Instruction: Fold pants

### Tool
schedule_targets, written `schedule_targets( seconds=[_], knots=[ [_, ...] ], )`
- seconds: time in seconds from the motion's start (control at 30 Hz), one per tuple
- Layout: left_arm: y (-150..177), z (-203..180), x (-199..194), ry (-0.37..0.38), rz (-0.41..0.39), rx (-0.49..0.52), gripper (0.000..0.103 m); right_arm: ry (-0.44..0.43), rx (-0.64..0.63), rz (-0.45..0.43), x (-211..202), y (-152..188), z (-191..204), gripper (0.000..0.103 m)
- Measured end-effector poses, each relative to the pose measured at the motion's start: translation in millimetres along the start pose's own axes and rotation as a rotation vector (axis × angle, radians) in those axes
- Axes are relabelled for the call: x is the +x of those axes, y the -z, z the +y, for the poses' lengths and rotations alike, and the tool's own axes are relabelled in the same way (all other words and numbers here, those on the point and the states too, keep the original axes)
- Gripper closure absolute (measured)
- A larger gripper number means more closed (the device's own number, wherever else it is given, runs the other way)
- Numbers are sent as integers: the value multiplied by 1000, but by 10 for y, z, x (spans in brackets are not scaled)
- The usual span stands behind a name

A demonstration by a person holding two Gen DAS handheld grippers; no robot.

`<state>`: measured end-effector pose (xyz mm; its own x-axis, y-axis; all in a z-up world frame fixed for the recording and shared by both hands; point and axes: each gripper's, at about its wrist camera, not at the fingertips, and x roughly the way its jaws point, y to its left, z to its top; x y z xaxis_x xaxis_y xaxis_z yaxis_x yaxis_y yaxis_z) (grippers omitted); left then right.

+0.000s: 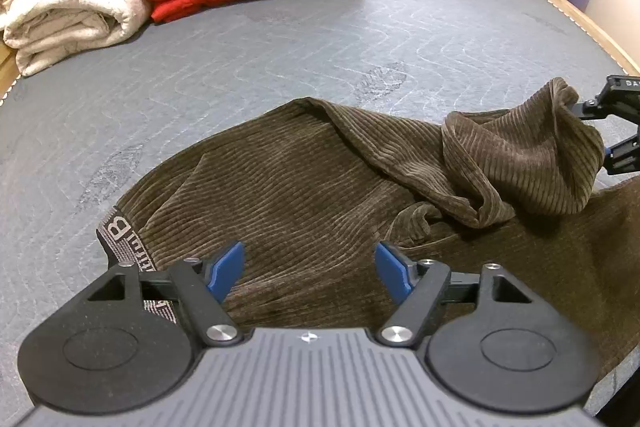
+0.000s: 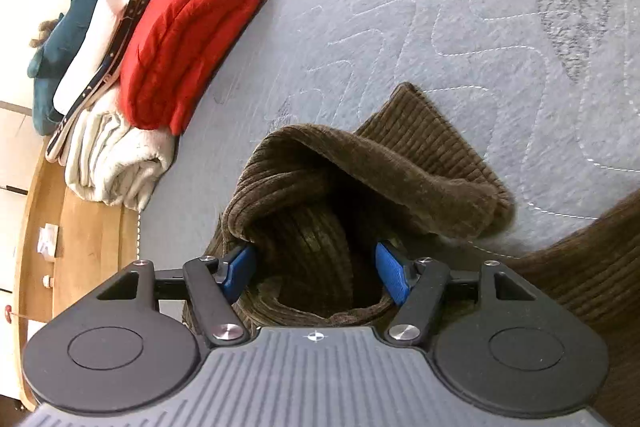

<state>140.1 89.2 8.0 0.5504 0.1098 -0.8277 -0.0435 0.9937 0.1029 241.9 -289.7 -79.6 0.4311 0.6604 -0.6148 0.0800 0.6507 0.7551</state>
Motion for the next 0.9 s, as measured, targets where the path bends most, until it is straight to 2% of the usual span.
schedule_targets(
  seconds=[0.07, 0.13, 0.17, 0.2, 0.27, 0.3, 0.33, 0.37, 0.4, 0.47, 0.5, 0.53, 0.6, 0.67, 0.77, 0.83, 0.9],
  knots=[
    [-1, 26, 1, -5, 1, -7, 25, -5, -52, 7, 97, 35, 144, 43],
    [5, 49, 2, -12, 2, -13, 25, 4, -127, -43, 128, 79, 333, 71],
    [9, 61, 6, -15, 5, -15, 25, 4, -170, -75, 132, 104, 443, 76],
    [13, 74, 13, -18, 7, -17, 25, -10, -242, -97, 134, 151, 588, 83],
    [16, 93, 21, -24, 10, -19, 25, -66, -493, -89, 175, 345, 958, 85],
    [17, 105, 28, -28, 11, -20, 25, -103, -655, -51, 207, 515, 1145, 85],
    [16, 117, 34, -30, 13, -23, 25, -161, -816, 36, 261, 736, 1297, 85],
    [13, 124, 39, -32, 15, -27, 25, -200, -893, 119, 314, 882, 1351, 85],
    [11, 131, 42, -33, 16, -29, 25, -228, -962, 250, 412, 1069, 1371, 84],
    [6, 135, 43, -36, 16, -32, 25, -180, -1034, 435, 599, 1312, 1316, 83],
    [1, 136, 38, -35, 15, -36, 25, -117, -1081, 509, 700, 1425, 1251, 82],
    [-2, 134, 38, -34, 14, -39, 25, -71, -1116, 525, 745, 1472, 1209, 82],
    [-9, 132, 32, -32, 11, -44, 25, -4, -1111, 477, 757, 1395, 1159, 82],
    [-7, 129, 31, -33, 10, -43, 25, -10, -1024, 413, 702, 1211, 1138, 82],
    [-8, 139, 36, -39, 11, -48, 25, -52, -938, 303, 573, 996, 1166, 69],
    [-16, 164, 31, -48, 7, -62, 25, -54, -944, 271, 565, 1034, 1226, 60],
    [-27, 220, 22, -69, 2, -90, 25, -33, -985, 246, 674, 1102, 1350, 60]
  ],
)
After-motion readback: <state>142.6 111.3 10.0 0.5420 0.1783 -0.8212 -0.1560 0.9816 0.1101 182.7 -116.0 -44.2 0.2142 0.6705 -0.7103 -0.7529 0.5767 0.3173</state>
